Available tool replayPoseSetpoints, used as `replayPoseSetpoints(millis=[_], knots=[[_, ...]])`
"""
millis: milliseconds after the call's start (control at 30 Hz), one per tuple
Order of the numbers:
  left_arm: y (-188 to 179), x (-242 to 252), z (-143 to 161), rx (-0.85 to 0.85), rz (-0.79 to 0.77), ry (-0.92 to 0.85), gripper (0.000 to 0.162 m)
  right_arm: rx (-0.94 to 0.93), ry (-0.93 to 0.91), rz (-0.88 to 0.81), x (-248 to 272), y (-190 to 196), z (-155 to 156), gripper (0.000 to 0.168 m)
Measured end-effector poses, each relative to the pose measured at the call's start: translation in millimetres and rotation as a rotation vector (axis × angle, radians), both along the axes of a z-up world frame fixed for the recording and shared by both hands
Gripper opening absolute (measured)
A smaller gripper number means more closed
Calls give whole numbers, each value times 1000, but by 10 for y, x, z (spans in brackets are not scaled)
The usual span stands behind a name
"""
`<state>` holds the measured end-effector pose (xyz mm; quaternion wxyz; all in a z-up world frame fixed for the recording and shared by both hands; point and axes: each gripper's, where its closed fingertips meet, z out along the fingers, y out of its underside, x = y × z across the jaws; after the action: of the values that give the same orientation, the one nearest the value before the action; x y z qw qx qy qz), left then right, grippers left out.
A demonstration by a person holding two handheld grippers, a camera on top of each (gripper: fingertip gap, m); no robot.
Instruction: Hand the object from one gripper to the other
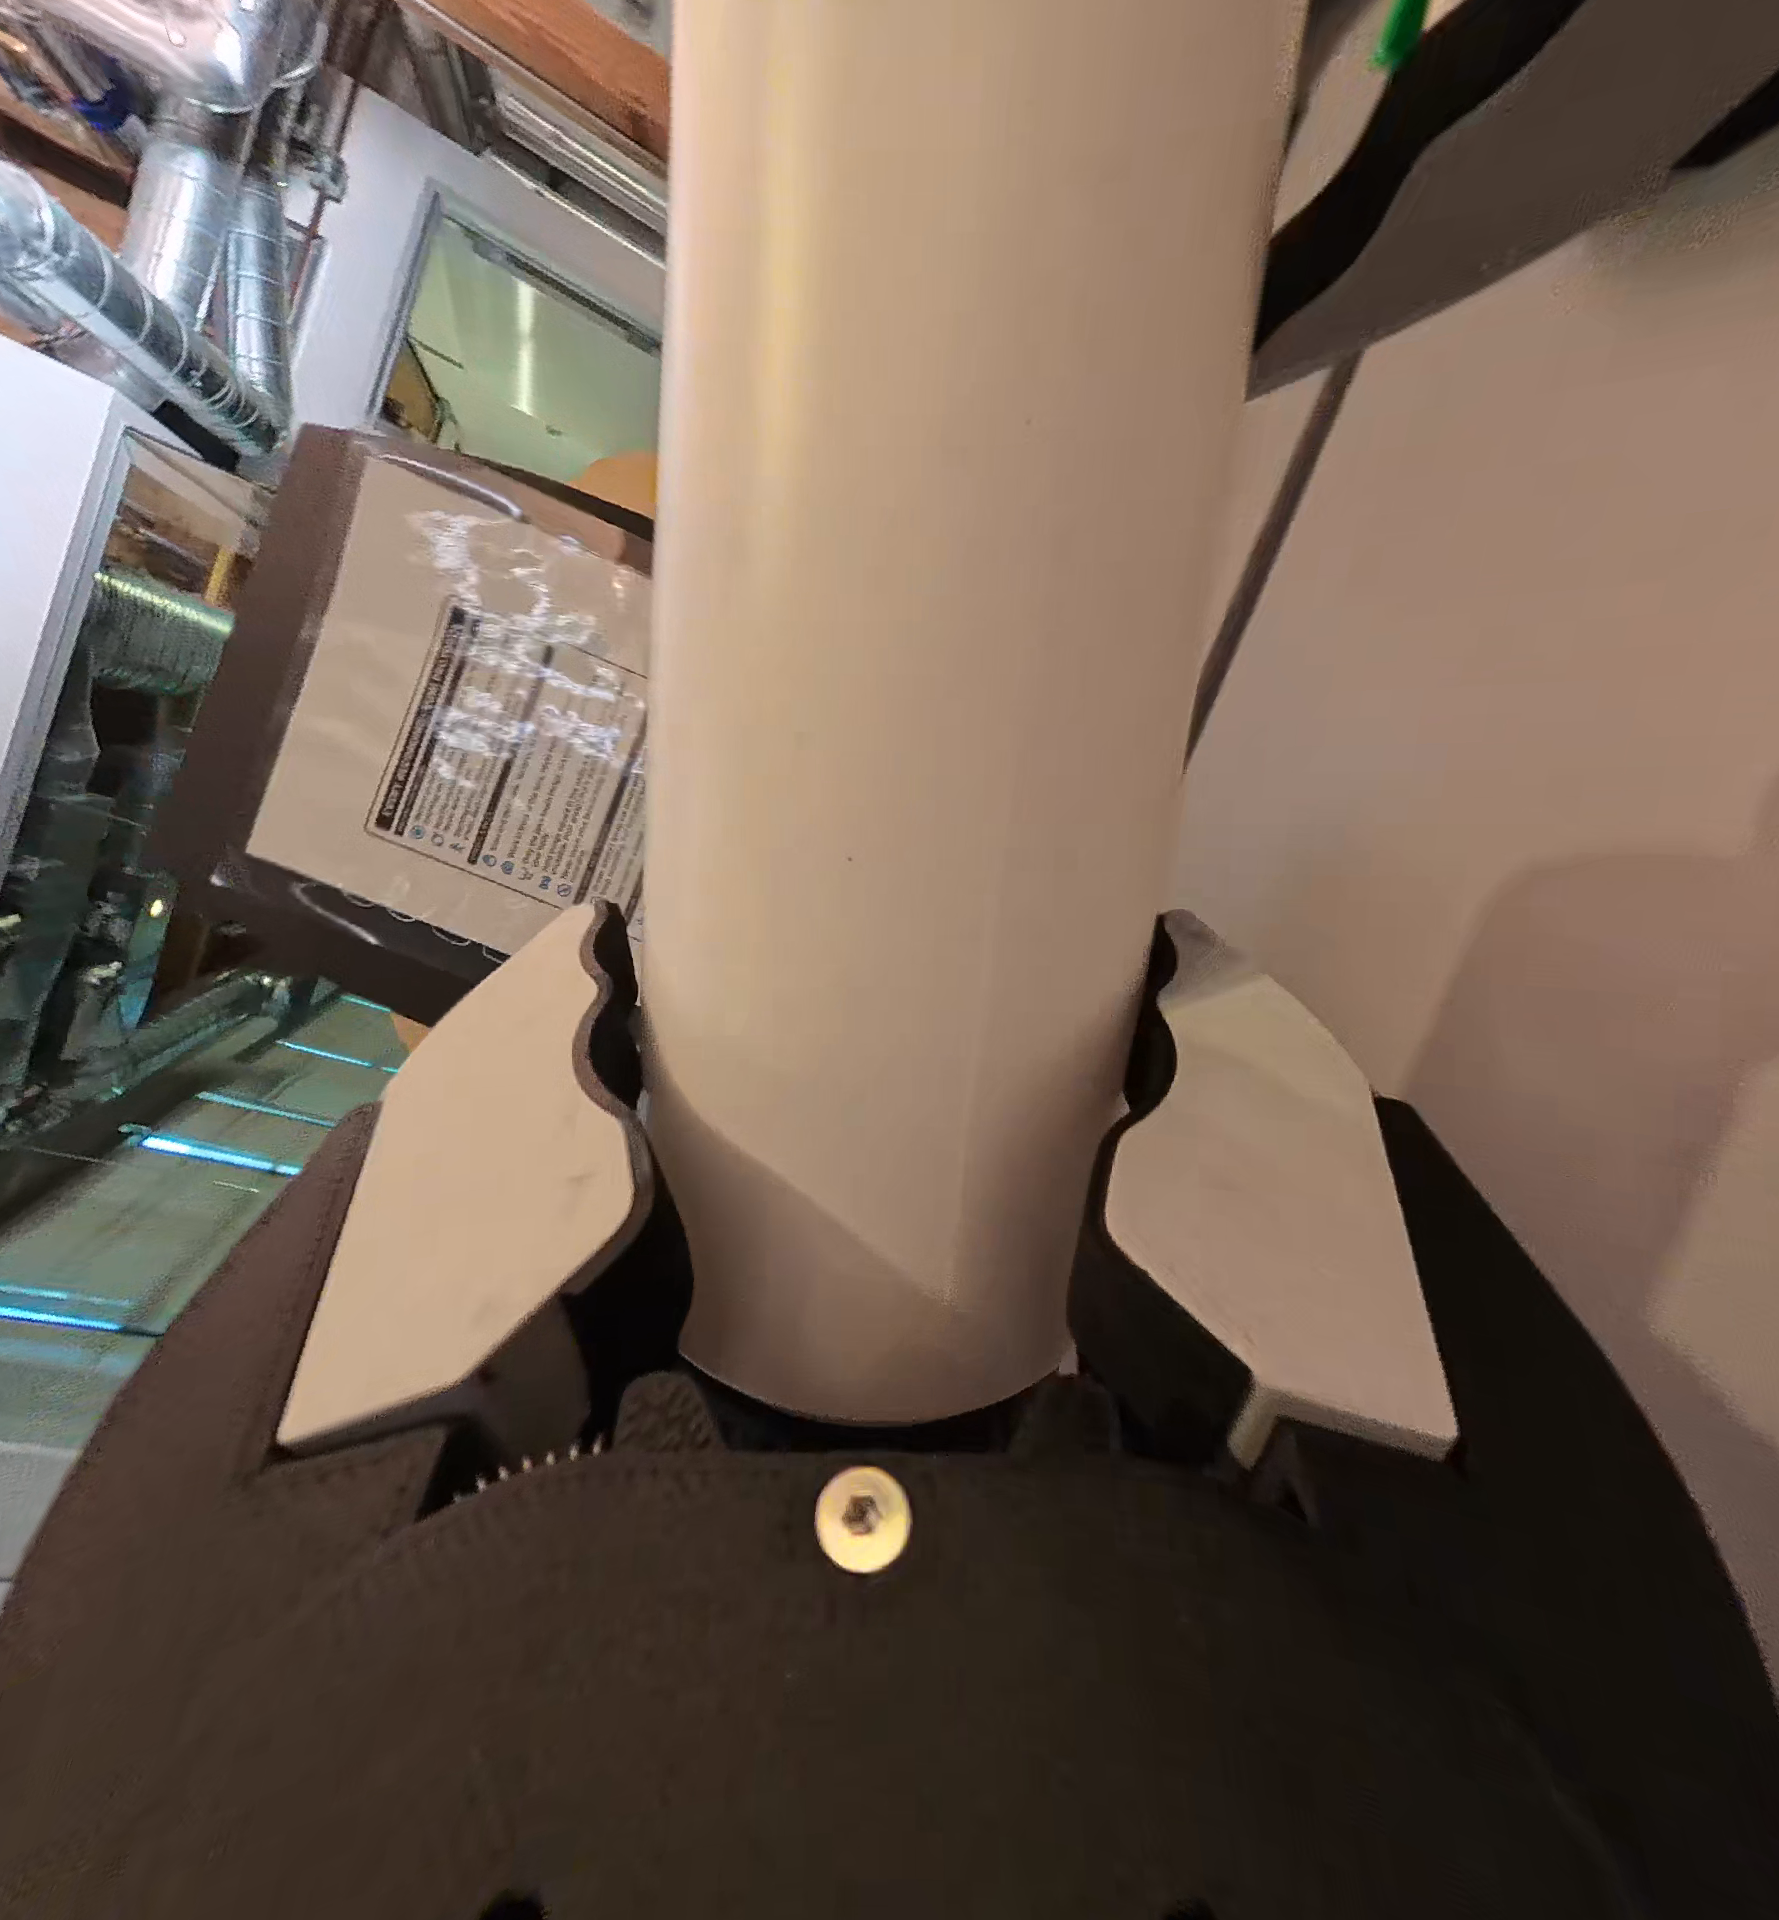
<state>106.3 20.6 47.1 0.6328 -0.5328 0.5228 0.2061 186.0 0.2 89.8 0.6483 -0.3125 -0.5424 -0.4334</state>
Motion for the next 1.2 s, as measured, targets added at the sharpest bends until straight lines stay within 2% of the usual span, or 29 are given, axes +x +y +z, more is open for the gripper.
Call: replayPoseSetpoints(millis=[67,167,267,367,433,533,567,633,767,800,867,1000,1100,1200], knots=[[-38,-14,142,-18,-29,-118,92,52,91,40,52,-113,214,85],[-113,-53,372,-92,-108,-353,92,113,286,188,145,-375,552,73],[-192,-92,538,-190,-215,-559,91,50,567,383,286,-551,801,70],[-275,-49,599,-341,-351,-720,92,-296,865,652,276,-527,798,71],[-374,56,603,-470,-468,-800,91,-641,1057,855,170,-483,727,79],[-568,298,567,-663,-641,-871,92,-1097,1278,1073,4,-415,613,108],[-610,385,525,-727,-672,-882,92,-1189,1305,1116,-50,-412,573,113],[-665,546,424,-833,-713,-905,92,-1252,1322,1153,-146,-419,512,114],[-713,804,191,-1011,-755,-950,93,-1210,1253,1092,-282,-454,387,96],[-707,801,191,-1018,-778,-970,92,-1255,1276,1088,-255,-442,387,87],[-686,753,160,-1042,-770,-932,86,-1289,1294,1067,-150,-371,385,83],[-710,621,300,-1004,-805,-925,89,-1299,1150,961,-213,-339,229,74],[-682,551,334,-952,-773,-892,95,-1260,1080,907,-326,-364,158,74],[-697,465,481,-921,-798,-948,98,-1193,1025,831,-370,-338,82,74]])
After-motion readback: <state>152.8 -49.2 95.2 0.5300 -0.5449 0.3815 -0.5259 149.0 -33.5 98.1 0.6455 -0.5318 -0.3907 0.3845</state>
